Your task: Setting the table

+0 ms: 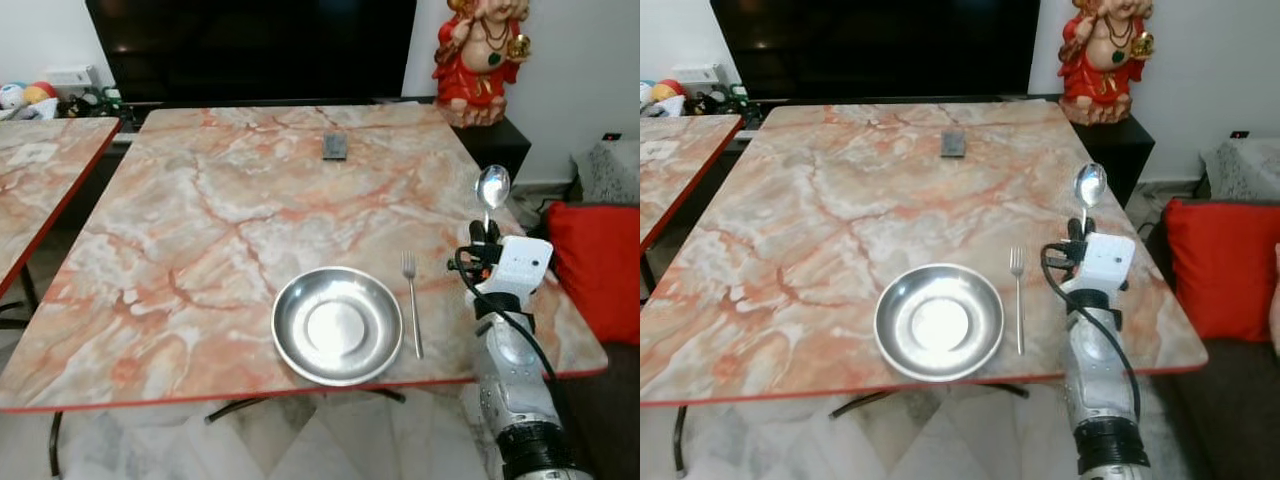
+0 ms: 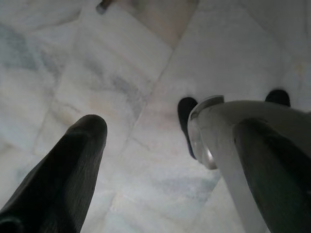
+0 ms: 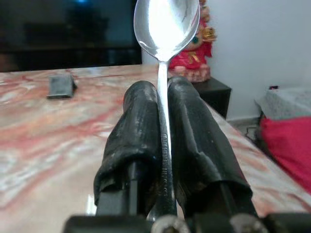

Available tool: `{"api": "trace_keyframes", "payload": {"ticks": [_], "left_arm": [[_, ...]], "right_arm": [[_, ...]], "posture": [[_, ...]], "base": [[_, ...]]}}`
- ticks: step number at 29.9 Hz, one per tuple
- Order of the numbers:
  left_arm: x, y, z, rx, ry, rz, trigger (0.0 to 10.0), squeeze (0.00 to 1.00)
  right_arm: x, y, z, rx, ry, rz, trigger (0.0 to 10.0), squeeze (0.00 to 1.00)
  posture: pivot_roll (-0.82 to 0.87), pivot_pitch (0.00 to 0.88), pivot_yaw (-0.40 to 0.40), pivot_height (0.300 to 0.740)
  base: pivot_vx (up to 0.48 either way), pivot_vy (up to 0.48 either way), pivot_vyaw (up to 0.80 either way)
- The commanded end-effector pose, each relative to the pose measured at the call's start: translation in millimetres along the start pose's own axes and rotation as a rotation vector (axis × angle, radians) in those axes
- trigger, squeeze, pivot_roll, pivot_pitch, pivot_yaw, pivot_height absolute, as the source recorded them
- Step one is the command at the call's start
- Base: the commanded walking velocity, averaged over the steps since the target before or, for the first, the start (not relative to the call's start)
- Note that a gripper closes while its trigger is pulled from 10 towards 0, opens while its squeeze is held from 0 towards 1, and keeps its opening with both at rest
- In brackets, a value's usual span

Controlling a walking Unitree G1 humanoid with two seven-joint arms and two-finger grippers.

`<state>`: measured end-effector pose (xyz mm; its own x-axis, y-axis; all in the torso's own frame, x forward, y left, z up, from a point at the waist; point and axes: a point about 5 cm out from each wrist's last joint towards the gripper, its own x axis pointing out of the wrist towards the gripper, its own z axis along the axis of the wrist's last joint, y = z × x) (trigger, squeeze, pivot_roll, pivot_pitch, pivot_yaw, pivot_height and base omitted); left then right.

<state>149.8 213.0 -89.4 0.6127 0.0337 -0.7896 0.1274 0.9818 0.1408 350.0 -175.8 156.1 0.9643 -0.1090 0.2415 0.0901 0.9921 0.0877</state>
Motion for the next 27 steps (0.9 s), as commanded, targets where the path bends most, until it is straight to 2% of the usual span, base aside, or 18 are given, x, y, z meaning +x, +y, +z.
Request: {"api": "trace_keyframes", "payload": {"ticks": [1, 7, 8, 13, 17, 20, 21, 27], "left_arm": [[-3.0, -2.0, -11, -0.007, 0.036, -0.005, 10.0, 0.0], [-2.4, -3.9, -9, -0.006, 0.031, -0.011, 10.0, 0.0], [-2.1, -4.6, -8, -0.005, 0.027, -0.015, 10.0, 0.0], [-1.2, -4.1, -5, -0.002, 0.017, -0.018, 10.0, 0.0], [-0.5, -3.0, -3, 0.001, 0.011, -0.018, 10.0, 0.0], [-0.3, -2.8, -2, 0.002, 0.01, -0.019, 10.0, 0.0], [-0.2, -2.7, -2, 0.005, 0.01, -0.02, 10.0, 0.0], [0.1, -1.7, -1, 0.004, 0.009, -0.022, 10.0, 0.0]], "right_arm": [[2.6, 1.8, -5, 0.0, 0.056, 0.007, 10.0, 0.0], [9.1, -3.0, -6, 0.002, 0.096, -0.006, 10.0, 0.0], [14.8, -6.7, -10, -0.005, 0.152, -0.007, 10.0, 0.0], [22.7, -11.7, -20, -0.018, 0.278, -0.004, 10.0, 0.0], [22.7, -11.3, -28, -0.012, 0.35, 0.003, 10.0, 0.0], [21.4, -9.4, -30, -0.007, 0.365, 0.018, 10.0, 0.0], [18.0, -7.1, -36, -0.028, 0.404, 0.045, 10.0, 0.0], [12.3, -8.0, -47, -0.03, 0.453, 0.033, 10.0, 0.0]], "posture": [[0.02, 0.101, -0.018, 0.74], [0.02, 0.102, -0.014, 0.74], [0.02, 0.104, -0.011, 0.74], [0.02, 0.107, -0.007, 0.74], [0.03, 0.108, -0.004, 0.74], [0.02, 0.108, -0.003, 0.74], [0.02, 0.108, -0.003, 0.74], [0.03, 0.109, -0.004, 0.74]], "base": [[0.0, 0.0, 0.0], [0.0, 0.0, 0.0], [0.0, 0.0, 0.0], [0.0, 0.0, 0.0], [0.0, 0.0, 0.0], [0.0, 0.0, 0.0], [0.0, 0.0, 0.0], [0.0, 0.0, 0.0]]}}
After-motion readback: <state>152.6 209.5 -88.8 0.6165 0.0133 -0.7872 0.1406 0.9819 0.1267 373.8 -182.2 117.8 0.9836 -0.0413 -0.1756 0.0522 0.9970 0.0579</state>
